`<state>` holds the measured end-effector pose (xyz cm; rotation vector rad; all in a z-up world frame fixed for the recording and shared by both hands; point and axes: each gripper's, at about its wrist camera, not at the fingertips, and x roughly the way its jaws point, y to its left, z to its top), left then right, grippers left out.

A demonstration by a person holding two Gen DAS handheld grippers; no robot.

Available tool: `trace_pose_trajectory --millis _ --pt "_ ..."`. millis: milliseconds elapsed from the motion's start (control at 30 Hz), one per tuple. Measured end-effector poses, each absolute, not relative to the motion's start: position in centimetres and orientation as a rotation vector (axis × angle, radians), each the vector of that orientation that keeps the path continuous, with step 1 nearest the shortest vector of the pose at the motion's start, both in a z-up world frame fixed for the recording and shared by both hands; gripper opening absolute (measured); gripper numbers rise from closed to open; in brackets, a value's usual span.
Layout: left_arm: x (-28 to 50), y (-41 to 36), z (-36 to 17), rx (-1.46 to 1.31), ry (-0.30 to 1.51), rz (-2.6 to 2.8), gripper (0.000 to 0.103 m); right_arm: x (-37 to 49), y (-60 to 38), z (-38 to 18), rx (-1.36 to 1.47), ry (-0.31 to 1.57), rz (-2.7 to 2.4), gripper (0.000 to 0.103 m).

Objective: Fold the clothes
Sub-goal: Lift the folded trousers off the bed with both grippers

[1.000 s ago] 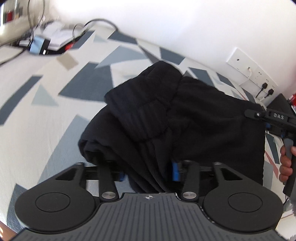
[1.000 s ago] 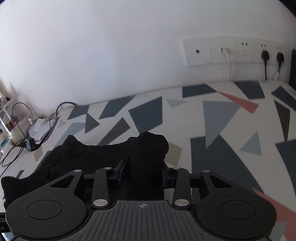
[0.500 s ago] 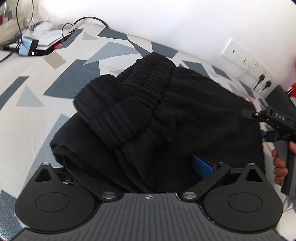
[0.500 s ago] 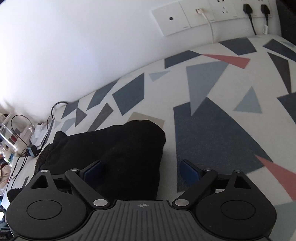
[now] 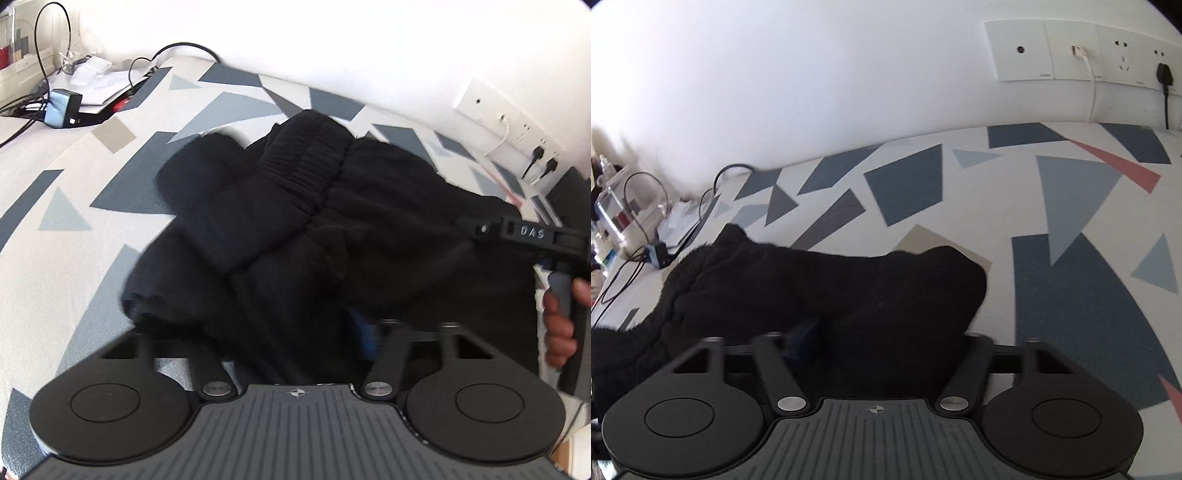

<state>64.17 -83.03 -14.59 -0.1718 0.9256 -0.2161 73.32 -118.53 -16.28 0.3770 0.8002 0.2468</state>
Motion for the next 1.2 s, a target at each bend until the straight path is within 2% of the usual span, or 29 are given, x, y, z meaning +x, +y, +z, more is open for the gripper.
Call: trace_pose_trajectory --millis 33,133,333,533,1200 --pt "64.2 -83.0 -14.4 -0.164 0.922 -0.223 0.036 73.4 -118.3 -16.2 0.374 0.801 0.251 0.034" --pt "64.0 -83.4 -13.4 -0.102 0.903 -0.253 0.028 72.5 -117.4 -14.9 0.311 0.756 0.242 0.027" --pt "64.1 -84.8 -10.7 -0.03 0.834 -0.332 0.026 69.4 -116.1 -9.8 0.266 0.579 0.205 0.021" --pt "64.4 -86.6 -9.1 -0.035 0.768 -0.431 0.026 66.8 -117.4 -6.6 0.217 0.509 0.112 0.02" --pt "61.8 -85.5 -7.7 -0.035 0.712 -0.526 0.026 60.5 -118.5 -5.2 0.245 0.455 -0.023 0.019"
